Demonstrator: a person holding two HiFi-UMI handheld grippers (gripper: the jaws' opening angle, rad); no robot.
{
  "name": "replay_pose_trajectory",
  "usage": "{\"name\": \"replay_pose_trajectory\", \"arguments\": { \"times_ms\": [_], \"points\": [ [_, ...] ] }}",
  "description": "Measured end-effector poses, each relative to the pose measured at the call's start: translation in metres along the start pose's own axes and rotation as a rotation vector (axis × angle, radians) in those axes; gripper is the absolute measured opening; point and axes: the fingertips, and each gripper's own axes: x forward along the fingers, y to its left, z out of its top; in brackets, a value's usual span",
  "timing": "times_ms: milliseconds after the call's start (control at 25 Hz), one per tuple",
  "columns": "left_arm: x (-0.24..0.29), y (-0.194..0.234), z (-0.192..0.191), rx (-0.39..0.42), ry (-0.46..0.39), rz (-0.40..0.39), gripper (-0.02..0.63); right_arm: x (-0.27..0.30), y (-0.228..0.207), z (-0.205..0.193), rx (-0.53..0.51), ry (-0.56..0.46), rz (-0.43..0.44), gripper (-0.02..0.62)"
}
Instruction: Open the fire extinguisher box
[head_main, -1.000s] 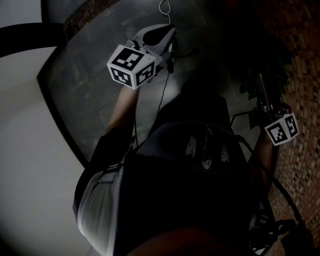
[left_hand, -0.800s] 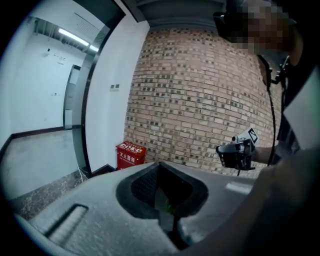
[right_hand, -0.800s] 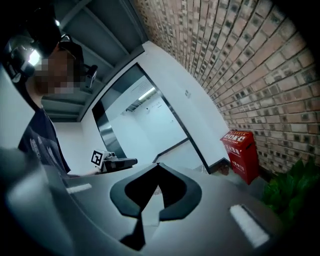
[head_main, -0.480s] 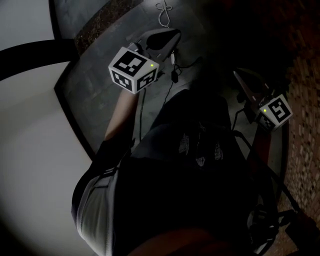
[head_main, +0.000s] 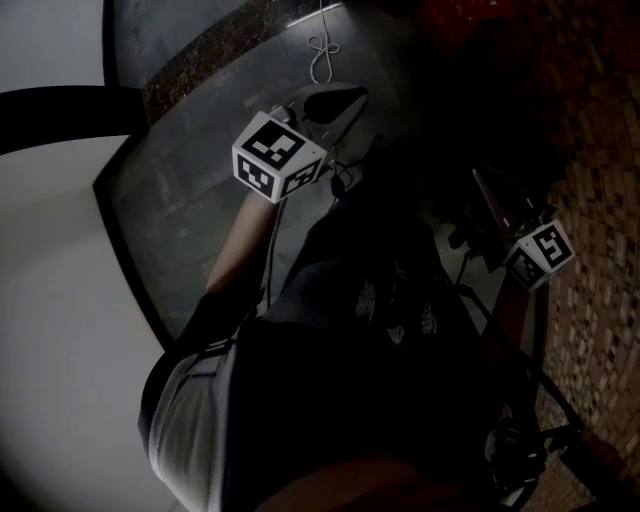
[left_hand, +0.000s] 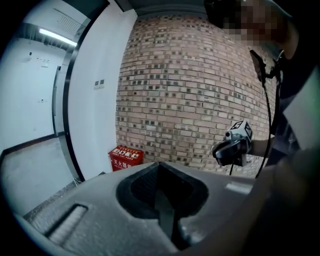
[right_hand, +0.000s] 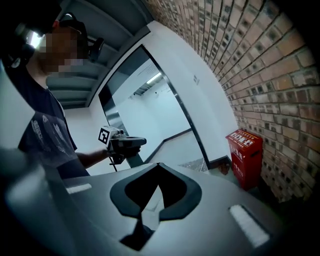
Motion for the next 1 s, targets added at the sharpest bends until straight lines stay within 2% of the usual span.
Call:
{"name": "replay_pose_trajectory", "arguments": {
  "times_ms": [120,320,560,720,840,1000],
  "points": [
    [0.018,0.034,0.013,-0.012,-0.038,-0.024,-0.002,0.022,-0.02,0.025,-0.016,0.006,-0.031,0.0],
    [0.014,0.072,0.024,-0.023,-0.087,-0.052,-0.002,0.061,-0.017,0.053,-0.06,0.014,-0.077,0.0],
    [0.016,0.139,0.022,-0.072,-0.108,-0.096,-0.002,0.127,-0.014,0.073,-0.16,0.114,-0.137,0.0],
    [0.016,0.167,0.022,-0.064,-0.116,-0.124,-0.002,0.157,-0.013,0.07,-0.127,0.147,-0.142,0.0],
    [0.015,0.171,0.023,-0.072,-0.133,-0.145,-0.002,0.168,-0.011,0.062,-0.094,0.161,-0.111,0.0],
    [0.014,0.177,0.017,-0.1,-0.144,-0.151,-0.002,0.181,-0.013,0.071,-0.049,0.145,-0.093,0.0]
  ]
}}
